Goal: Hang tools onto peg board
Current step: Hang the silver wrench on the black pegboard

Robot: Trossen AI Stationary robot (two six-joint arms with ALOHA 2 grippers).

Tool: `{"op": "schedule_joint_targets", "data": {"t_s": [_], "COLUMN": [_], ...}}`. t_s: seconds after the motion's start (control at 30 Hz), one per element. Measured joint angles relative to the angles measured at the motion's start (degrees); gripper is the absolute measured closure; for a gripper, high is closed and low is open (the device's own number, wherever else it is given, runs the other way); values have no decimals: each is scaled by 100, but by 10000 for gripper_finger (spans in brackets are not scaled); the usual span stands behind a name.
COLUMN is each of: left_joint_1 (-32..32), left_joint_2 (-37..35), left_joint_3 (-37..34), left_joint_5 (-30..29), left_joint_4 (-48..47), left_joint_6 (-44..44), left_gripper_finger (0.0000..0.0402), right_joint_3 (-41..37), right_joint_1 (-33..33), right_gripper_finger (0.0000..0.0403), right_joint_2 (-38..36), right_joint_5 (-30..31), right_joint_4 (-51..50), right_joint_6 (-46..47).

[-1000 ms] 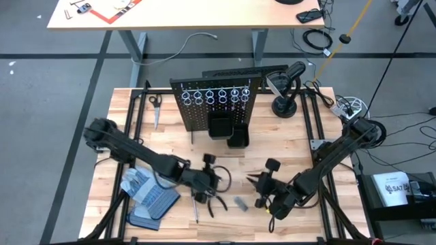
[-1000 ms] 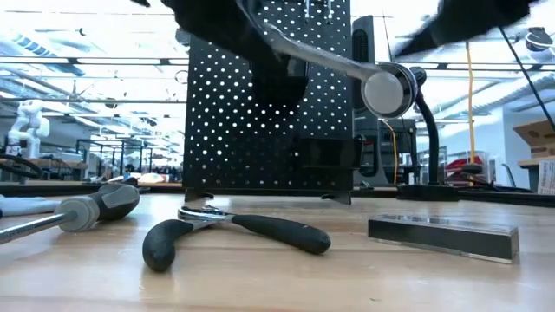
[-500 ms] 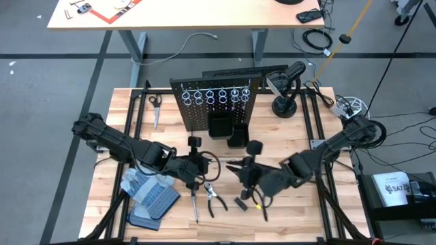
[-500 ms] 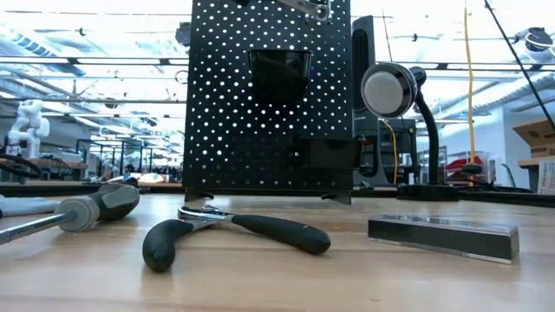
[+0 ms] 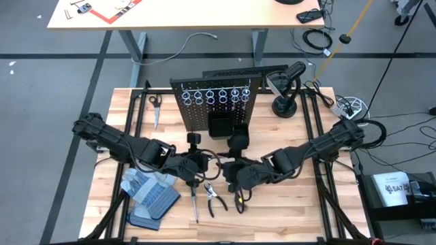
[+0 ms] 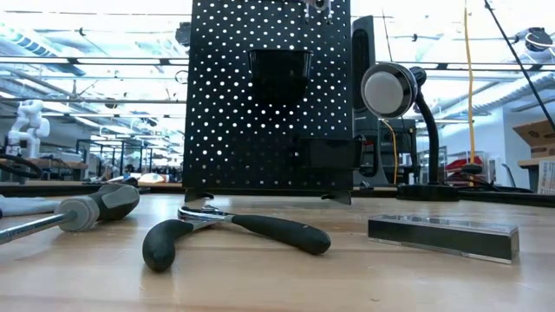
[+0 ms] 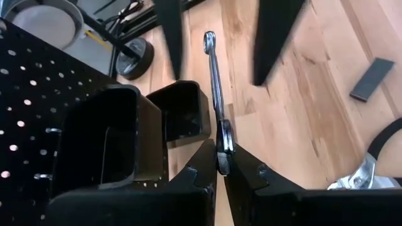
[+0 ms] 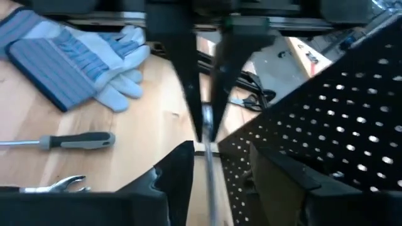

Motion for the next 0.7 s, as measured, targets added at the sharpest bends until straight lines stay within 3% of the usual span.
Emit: {"op": "schedule_joint_targets", "data": {"t_s": [0.07, 0.37, 0.7], "left_joint_1": [9, 7, 7], "left_joint_2": [0, 0, 0], "left_joint_3": [0, 2, 2], "left_joint_5": [-8, -26, -26], "left_joint_4": [2, 7, 26], "left_joint_6": [79, 92, 96], "left_gripper_finger": [382, 382, 382], "right_joint_3": [108, 215, 215], "right_joint_1": [-42, -141, -183], "right_gripper_finger": [254, 265, 341], "right_joint_2": [96, 241, 241], "right_joint_5": [-226, -225, -248], "right_joint_4": [-80, -192, -243], "right_joint_6": [3, 72, 59]}}
